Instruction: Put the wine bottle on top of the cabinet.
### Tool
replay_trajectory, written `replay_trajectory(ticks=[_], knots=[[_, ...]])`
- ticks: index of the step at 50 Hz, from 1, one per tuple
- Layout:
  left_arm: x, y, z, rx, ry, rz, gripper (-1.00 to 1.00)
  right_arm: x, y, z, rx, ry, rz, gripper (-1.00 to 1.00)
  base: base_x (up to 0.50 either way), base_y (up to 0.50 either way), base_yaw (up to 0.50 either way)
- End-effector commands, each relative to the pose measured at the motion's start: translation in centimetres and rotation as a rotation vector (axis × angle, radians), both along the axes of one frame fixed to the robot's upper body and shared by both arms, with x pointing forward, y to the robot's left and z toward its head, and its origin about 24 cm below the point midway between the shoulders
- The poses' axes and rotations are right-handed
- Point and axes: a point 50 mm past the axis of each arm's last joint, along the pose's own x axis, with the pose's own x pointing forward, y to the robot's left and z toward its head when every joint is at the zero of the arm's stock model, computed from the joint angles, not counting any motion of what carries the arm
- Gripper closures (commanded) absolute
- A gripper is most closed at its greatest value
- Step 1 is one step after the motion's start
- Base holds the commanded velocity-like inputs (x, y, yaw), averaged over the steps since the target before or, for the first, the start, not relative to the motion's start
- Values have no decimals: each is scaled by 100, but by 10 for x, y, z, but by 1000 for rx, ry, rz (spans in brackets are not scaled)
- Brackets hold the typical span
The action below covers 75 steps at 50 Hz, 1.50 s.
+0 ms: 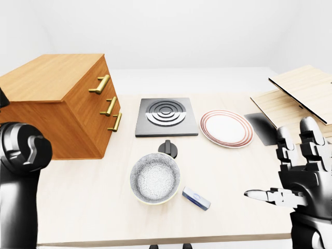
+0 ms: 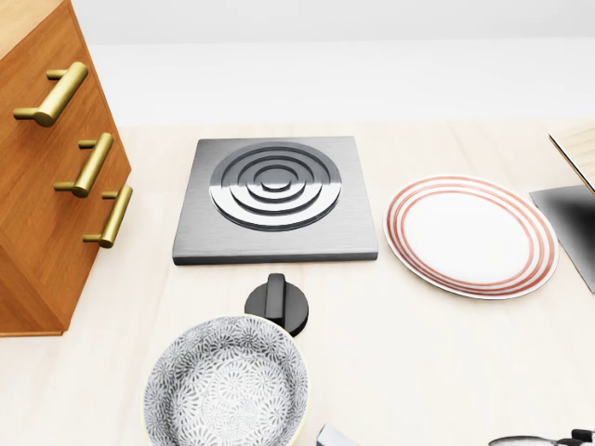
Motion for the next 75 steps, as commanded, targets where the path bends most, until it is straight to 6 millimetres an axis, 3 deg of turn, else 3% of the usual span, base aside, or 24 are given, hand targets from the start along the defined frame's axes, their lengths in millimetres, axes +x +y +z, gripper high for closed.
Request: replay_trajectory(ticks=[1, 6, 13, 22, 23, 31, 35, 36, 38, 41, 43, 53, 63, 65, 66, 68, 69, 75], knots=[[-2, 77, 13, -148, 196, 198, 97, 2, 0, -6, 14, 23, 1, -100, 0, 0, 0], [-9, 95, 13, -163, 242, 266, 97, 2, -2, -11, 27, 48, 1, -100, 0, 0, 0], [-10, 121, -4, -190, 320, 306, 97, 5, -3, -18, 42, 73, 4, -100, 0, 0, 0], [-2, 129, -19, -142, 424, 325, 96, 11, -3, -24, 47, 99, 1, -100, 0, 0, 0], [-4, 125, -13, -113, 425, 325, 96, 11, -3, -24, 48, 101, 3, -100, 0, 0, 0], [8, 131, -34, -96, 504, 286, 96, 15, -3, -30, 56, 125, 6, -100, 0, 0, 0], [14, 124, -34, -46, 544, 287, 96, 15, -2, -28, 53, 119, 5, -100, 0, 0, 0], [21, 126, -47, -37, 584, 281, 96, 14, -1, -28, 53, 119, 6, -100, 0, 0, 0], [24, 127, -52, -35, 602, 279, 96, 15, -1, -29, 55, 123, 7, -100, 0, 0, 0], [20, 125, -43, -34, 586, 270, 95, 15, 0, -29, 52, 127, 8, -100, 0, 0, 0], [26, 129, -57, -44, 618, 260, 94, 16, 0, -28, 50, 121, 5, -100, 0, 0, 0], [22, 133, -59, 26, 656, 272, 92, 15, -3, -33, 60, 141, 2, -100, 0, 0, 0], [34, 140, -87, -37, 711, 264, 93, 18, -4, -33, 66, 137, -6, -100, 0, 0, 0], [34, 138, -82, -36, 703, 263, 93, 17, -4, -33, 67, 137, -6, -100, 0, 0, 0], [36, 144, -94, -66, 720, 260, 93, 17, -2, -33, 65, 143, -4, -100, 0, 0, 0], [35, 144, -92, -74, 713, 259, 93, 17, -2, -34, 66, 147, -2, -100, 0, 0, 0], [37, 148, -102, -89, 732, 257, 92, 17, -2, -35, 68, 149, -2, -100, 0, 0, 0], [39, 154, -118, -144, 754, 252, 92, 17, -1, -31, 67, 133, -5, -100, 0, 0, 0]])
